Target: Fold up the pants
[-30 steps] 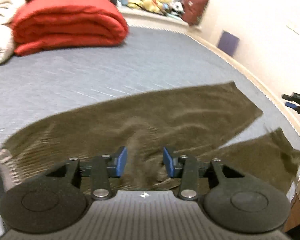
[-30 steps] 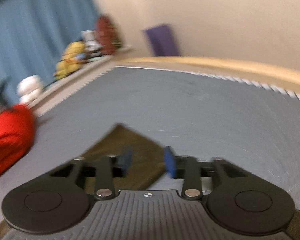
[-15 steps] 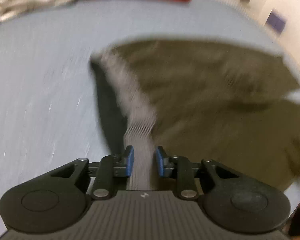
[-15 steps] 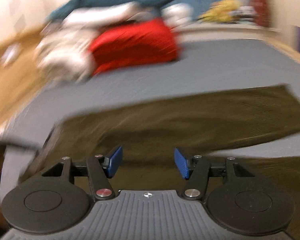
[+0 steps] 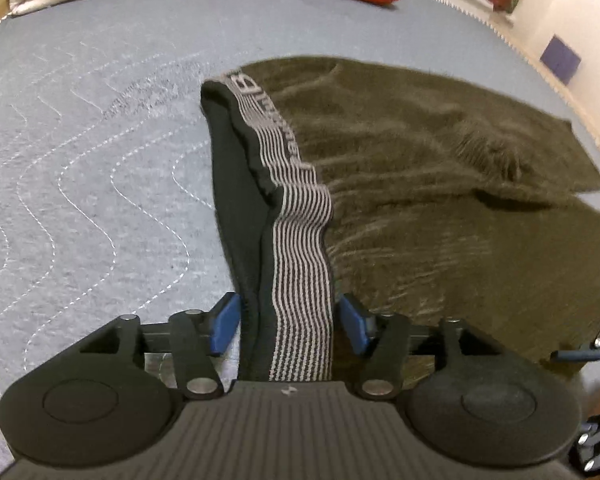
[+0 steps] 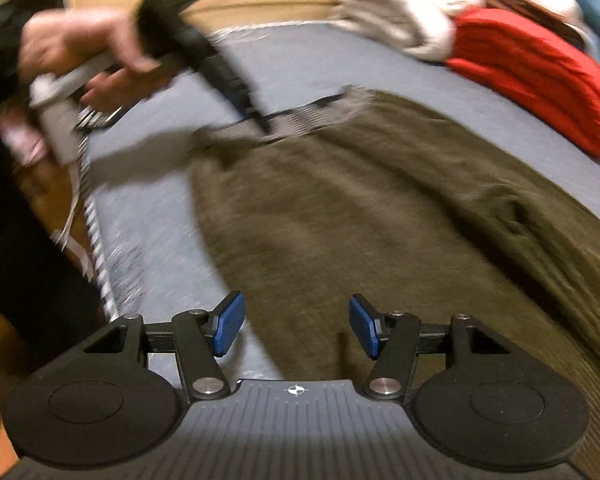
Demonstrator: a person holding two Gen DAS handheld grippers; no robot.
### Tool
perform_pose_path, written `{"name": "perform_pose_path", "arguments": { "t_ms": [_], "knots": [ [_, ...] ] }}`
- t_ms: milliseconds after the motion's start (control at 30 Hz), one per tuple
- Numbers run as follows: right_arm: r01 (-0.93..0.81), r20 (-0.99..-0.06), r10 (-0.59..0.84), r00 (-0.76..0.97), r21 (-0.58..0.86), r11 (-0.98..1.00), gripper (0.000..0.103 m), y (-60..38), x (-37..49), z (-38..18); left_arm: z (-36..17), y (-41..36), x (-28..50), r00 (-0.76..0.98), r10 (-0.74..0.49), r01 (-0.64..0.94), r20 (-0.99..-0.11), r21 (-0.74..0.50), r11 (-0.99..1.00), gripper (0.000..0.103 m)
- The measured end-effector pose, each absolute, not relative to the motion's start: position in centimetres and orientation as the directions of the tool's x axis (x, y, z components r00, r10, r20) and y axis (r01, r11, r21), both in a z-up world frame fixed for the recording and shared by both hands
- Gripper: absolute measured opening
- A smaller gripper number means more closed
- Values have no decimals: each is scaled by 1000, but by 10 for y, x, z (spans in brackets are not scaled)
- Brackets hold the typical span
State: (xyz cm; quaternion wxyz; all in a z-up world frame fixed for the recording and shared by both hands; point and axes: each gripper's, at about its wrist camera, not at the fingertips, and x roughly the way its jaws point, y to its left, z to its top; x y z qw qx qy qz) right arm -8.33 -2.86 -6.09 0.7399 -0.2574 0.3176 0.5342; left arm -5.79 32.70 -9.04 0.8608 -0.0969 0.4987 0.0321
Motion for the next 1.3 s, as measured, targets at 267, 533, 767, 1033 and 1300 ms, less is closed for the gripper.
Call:
{"name": "perform_pose_path", "arguments": {
  "t_ms": [267,533,767,1033,1300],
  "knots": [
    [-965,-764,603,229,-96,245,28,-15,-92,-72,-103,325,-52,487,-44,-146,-872,-131,981,60],
    [-974,-744,631,220,-135,181,9,-13,-94,-63,-87,320,-56,511,-27,-117,-859,-101,988,26],
    [-991,-716,687,126,-66,113,2,-19,-94,-42,-56,327,-84,525,-64,-37,-849,-98,995,25],
    [-959,-701,707,92,128,252,7,-37,-62,-36,-64,300,-70,552,108,-69,-827,83,994,40],
    [-922,-831,537,144,83,377,14,-47,-46,-72,-100,257,-40,472,43,77,-881,90,993,34]
  ]
}}
